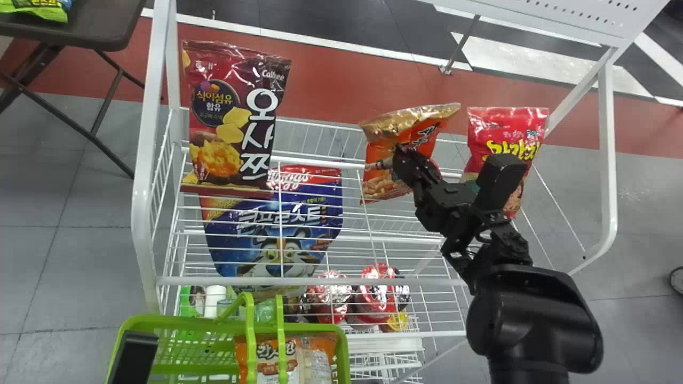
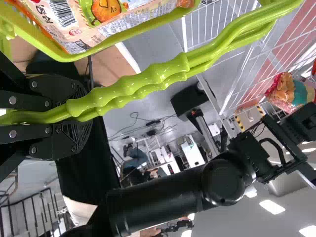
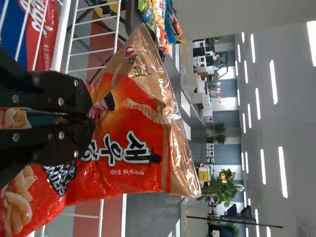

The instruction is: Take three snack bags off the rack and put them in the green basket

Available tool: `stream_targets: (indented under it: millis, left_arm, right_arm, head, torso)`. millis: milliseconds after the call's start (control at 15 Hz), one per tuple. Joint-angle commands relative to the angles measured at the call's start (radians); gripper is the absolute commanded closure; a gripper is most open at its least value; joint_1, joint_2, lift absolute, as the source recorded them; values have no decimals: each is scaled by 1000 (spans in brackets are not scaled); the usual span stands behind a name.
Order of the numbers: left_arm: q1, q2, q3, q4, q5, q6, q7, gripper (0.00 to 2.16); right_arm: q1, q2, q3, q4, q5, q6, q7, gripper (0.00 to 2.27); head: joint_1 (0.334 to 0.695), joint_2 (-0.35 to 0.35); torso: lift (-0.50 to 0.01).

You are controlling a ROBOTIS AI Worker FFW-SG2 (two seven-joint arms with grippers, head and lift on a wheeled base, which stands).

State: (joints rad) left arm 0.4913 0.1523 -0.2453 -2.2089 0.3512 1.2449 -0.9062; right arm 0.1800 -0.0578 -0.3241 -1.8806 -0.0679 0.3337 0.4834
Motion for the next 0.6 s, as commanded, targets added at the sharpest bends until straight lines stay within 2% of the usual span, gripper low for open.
stream_targets:
  millis: [0,133,400,533]
  left_arm:
    - [3,4,0,-6,0,0,0,1244]
    - [1,6,-2,-6,0,0,0,1244]
    - [0,4,-5,-6,0,0,0,1244]
    - [3,6,-5,-6,2,0,0,1244]
  right_arm:
    - [76,3,-23,-124,-44,64,14,2192]
    - [170,3,-50,-269,-108,114,26,2192]
    - [306,27,-121,-549,-208,417,90,2192]
    - [338,39,-162,-684,-243,746,144,2192]
  head:
    - [695,-350]
    - [695,-350]
    - [695,-350]
    - [695,-350]
  torso:
    - [-26]
    - [-26]
    - [-26]
    - [-26]
